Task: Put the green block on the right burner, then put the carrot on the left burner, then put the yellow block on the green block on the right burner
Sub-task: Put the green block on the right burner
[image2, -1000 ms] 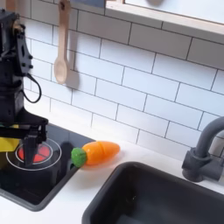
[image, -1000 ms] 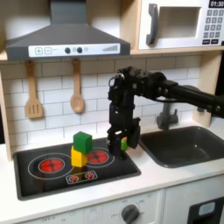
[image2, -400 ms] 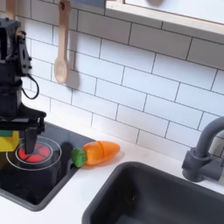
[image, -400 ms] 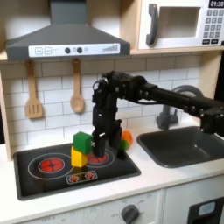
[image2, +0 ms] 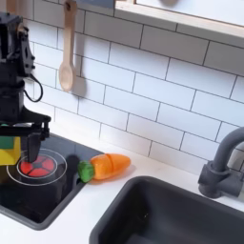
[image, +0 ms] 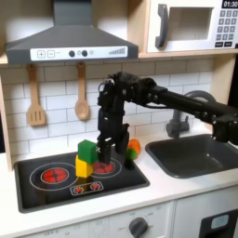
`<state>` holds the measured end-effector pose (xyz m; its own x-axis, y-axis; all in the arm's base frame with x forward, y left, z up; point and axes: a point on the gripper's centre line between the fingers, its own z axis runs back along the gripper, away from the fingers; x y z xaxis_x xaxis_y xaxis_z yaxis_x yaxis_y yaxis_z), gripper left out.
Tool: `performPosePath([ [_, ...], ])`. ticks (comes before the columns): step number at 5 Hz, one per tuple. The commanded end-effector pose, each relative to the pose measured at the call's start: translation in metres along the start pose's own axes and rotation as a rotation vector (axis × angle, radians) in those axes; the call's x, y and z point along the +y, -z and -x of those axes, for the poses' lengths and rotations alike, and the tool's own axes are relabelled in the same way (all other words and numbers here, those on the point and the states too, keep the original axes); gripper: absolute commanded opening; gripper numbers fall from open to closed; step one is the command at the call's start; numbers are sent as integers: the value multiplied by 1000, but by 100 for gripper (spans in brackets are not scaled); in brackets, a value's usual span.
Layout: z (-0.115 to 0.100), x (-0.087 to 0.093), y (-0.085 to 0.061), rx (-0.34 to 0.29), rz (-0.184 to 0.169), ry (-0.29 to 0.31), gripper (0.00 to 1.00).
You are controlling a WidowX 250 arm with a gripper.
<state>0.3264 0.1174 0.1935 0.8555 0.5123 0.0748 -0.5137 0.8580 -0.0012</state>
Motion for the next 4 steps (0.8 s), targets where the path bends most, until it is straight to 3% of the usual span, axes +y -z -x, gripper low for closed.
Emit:
performPosePath([
  [1, -18, 4, -7, -38, 7, -57, 100],
  [4, -29, 6, 0, -27, 2, -88, 100],
])
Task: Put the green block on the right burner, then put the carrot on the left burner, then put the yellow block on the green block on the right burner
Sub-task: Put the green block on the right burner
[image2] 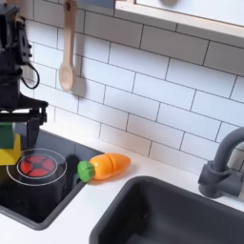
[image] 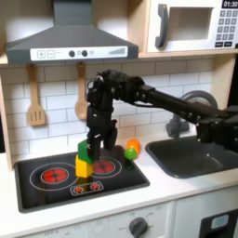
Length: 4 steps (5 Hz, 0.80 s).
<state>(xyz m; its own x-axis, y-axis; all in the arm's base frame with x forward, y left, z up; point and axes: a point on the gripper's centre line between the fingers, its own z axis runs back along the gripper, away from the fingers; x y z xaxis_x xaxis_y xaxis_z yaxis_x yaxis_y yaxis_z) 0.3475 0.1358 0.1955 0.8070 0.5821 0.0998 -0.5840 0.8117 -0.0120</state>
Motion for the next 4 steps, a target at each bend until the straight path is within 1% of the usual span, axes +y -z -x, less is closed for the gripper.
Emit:
performPosePath([
  [1, -8, 1, -1, -17, -1, -18, 100],
  [2, -19, 2, -2, -18, 11, -53, 100],
  [3, -25, 6, 1, -17, 1, -66, 100],
  [4, -27, 5, 0, -17, 6, -72, 100],
])
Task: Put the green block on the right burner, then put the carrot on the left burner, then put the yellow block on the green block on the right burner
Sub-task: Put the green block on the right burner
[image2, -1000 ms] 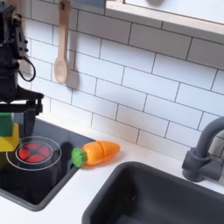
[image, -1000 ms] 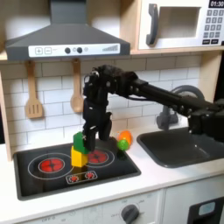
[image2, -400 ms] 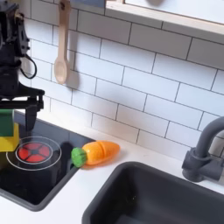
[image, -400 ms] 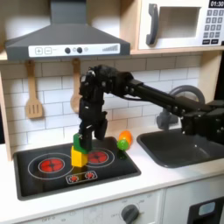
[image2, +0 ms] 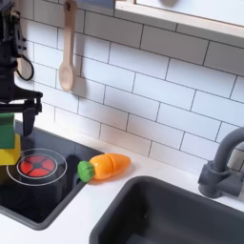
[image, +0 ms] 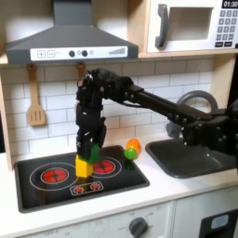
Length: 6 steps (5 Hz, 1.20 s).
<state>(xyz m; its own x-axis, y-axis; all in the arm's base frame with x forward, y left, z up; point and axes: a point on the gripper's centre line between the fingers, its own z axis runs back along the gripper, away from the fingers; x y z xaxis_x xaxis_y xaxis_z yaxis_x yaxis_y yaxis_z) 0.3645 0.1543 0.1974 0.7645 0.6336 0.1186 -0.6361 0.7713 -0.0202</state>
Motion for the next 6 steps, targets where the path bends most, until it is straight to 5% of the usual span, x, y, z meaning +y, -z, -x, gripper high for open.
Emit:
performPosePath([
  [1, 2, 0, -2, 8, 2, 6, 100],
  [4, -3, 2, 6, 0, -20, -3, 100],
  [6, -10, 2, 6, -23, -4, -20, 100],
])
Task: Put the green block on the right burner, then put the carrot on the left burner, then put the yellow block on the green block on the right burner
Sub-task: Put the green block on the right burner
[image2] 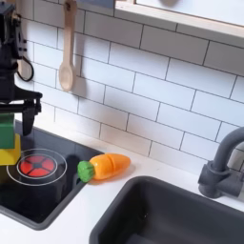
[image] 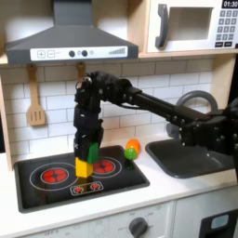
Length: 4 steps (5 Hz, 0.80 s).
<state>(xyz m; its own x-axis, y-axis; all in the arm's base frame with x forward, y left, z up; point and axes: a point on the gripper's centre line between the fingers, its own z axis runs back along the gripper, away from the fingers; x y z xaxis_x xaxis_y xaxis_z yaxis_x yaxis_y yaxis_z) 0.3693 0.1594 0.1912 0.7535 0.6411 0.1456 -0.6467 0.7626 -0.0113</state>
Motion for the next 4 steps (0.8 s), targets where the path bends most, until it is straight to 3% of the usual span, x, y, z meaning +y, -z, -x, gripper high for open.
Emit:
performPosePath([
  [1, -2, 4, -2, 1, -7, -13, 100],
  [4, -1, 7, -4, 3, 1, -13, 100],
])
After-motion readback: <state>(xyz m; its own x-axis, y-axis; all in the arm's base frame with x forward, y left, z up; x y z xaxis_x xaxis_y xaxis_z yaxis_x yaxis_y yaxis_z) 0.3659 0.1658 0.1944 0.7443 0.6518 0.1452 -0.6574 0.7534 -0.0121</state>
